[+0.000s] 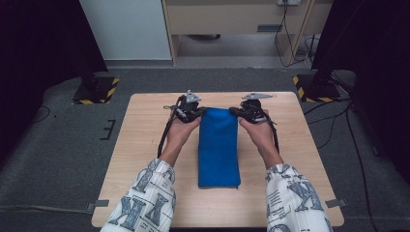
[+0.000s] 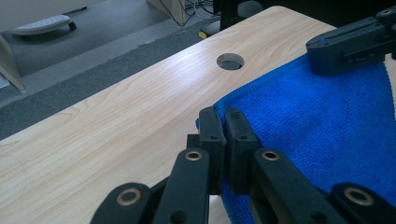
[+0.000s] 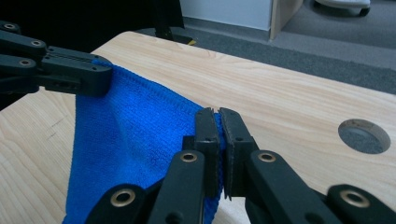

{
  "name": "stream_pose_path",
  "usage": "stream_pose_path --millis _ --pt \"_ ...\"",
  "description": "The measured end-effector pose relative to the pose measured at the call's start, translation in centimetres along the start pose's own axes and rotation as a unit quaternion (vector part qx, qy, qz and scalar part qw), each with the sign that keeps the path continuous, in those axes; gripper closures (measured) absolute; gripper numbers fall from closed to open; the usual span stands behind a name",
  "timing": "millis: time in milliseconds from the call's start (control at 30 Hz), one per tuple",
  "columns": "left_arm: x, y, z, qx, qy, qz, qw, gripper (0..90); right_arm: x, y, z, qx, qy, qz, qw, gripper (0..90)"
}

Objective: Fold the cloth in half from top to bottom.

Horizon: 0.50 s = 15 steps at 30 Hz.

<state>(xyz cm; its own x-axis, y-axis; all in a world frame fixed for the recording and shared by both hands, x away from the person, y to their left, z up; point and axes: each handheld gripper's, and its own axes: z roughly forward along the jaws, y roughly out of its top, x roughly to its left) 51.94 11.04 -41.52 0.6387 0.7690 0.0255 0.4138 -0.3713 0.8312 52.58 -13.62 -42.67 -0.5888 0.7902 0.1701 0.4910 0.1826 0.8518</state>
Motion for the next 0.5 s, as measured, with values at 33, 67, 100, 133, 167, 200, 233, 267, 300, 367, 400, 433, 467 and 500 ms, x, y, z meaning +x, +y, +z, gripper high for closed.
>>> stream_pose_path --millis 33,67,100,133,167,200,233,267,300,367,400,433,467,500 --pt "-0.03 -0.03 0.01 0.001 -0.001 0.0 1.0 86.8 0.03 0.02 -0.01 -0.001 0.001 -0.002 1.0 87.2" --pt "-0.05 -0.08 0.01 0.0 -0.001 0.0 1.0 86.9 0.02 0.03 -0.02 -0.001 0.001 -0.003 1.0 87.2" --pt "-0.06 -0.15 0.03 -0.001 -0.002 0.0 1.0 86.9 0.0 0.01 -0.05 0.0 0.001 -0.004 1.0 87.1" --pt "-0.09 -0.22 0.05 0.0 -0.003 0.001 1.0 86.9 -0.02 0.0 -0.09 -0.001 0.001 -0.002 1.0 87.2" --pt "-0.12 -0.26 0.05 0.0 -0.003 0.001 1.0 86.8 -0.05 -0.03 -0.13 -0.002 0.001 -0.002 1.0 87.1" --pt "-0.17 -0.3 0.05 0.0 -0.003 0.0 1.0 86.9 -0.05 -0.06 -0.16 -0.002 0.002 -0.001 1.0 87.1" --pt "-0.22 -0.32 0.02 0.0 -0.004 0.001 1.0 86.9 -0.05 -0.12 -0.16 -0.003 0.001 -0.002 1.0 87.1" --pt "-0.28 -0.34 -0.02 -0.001 -0.003 0.002 1.0 86.9 -0.04 -0.17 -0.18 -0.003 0.002 -0.002 1.0 87.1" --pt "-0.34 -0.35 -0.07 -0.001 -0.004 0.003 1.0 86.8 -0.03 -0.22 -0.22 -0.003 0.002 -0.003 1.0 87.1" --pt "-0.4 -0.41 -0.25 -0.002 -0.004 0.004 1.0 86.8 0.03 -0.36 -0.33 -0.004 0.004 -0.003 1.0 87.1" --pt "-0.43 -0.44 -0.32 -0.002 -0.004 0.004 1.0 86.8 0.09 -0.46 -0.41 -0.005 0.006 -0.001 1.0 87.0" --pt "-0.46 -0.47 -0.39 -0.002 -0.003 0.004 1.0 86.8 0.14 -0.55 -0.47 -0.005 0.007 -0.001 1.0 87.0" --pt "-0.5 -0.53 -0.45 -0.004 -0.004 0.004 1.0 86.8 0.19 -0.62 -0.53 -0.006 0.008 -0.002 0.9999 87.0" --pt "-0.59 -0.6 -0.52 -0.003 -0.004 0.004 1.0 86.8 0.27 -0.71 -0.6 -0.006 0.009 -0.002 0.9999 87.0"
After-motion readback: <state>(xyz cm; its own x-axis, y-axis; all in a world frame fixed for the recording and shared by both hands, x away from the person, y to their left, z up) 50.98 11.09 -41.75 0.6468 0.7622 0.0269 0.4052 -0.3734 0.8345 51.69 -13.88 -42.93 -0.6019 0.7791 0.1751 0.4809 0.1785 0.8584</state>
